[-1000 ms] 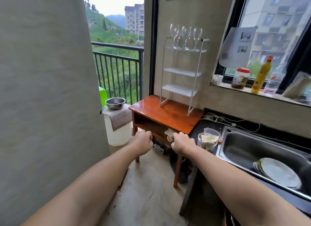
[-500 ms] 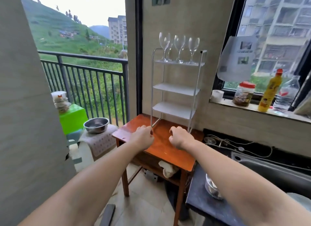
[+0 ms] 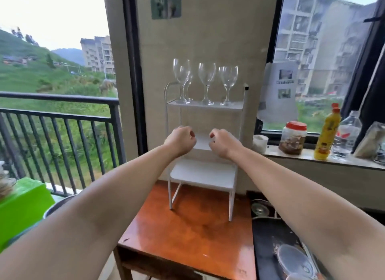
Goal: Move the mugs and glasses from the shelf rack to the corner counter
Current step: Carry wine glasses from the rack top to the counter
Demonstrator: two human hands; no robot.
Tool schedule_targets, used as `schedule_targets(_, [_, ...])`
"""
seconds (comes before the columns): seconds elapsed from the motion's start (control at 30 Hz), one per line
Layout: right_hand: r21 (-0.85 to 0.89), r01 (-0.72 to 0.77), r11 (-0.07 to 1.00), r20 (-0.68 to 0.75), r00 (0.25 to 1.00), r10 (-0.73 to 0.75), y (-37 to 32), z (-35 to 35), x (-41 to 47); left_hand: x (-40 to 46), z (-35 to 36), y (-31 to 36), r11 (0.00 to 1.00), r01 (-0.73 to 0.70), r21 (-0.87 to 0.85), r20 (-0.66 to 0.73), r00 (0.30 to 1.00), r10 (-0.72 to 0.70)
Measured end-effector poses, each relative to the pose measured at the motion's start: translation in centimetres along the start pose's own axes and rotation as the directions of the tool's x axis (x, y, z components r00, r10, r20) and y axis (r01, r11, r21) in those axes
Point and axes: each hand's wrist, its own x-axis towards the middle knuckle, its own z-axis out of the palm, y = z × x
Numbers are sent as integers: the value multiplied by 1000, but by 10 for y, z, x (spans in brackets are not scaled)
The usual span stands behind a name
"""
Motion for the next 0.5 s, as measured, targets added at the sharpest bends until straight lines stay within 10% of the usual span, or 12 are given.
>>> schedule_targets(0.3, [305,-44,951,-371,915,161,4,-46,112,113,-8,16,991,-96,-94,-123,989,84])
schedule_targets(0.5, [744,-184,642,-143,895,422,13,-61,163,170,-12,23,982,-49,-184,-356,934,-20])
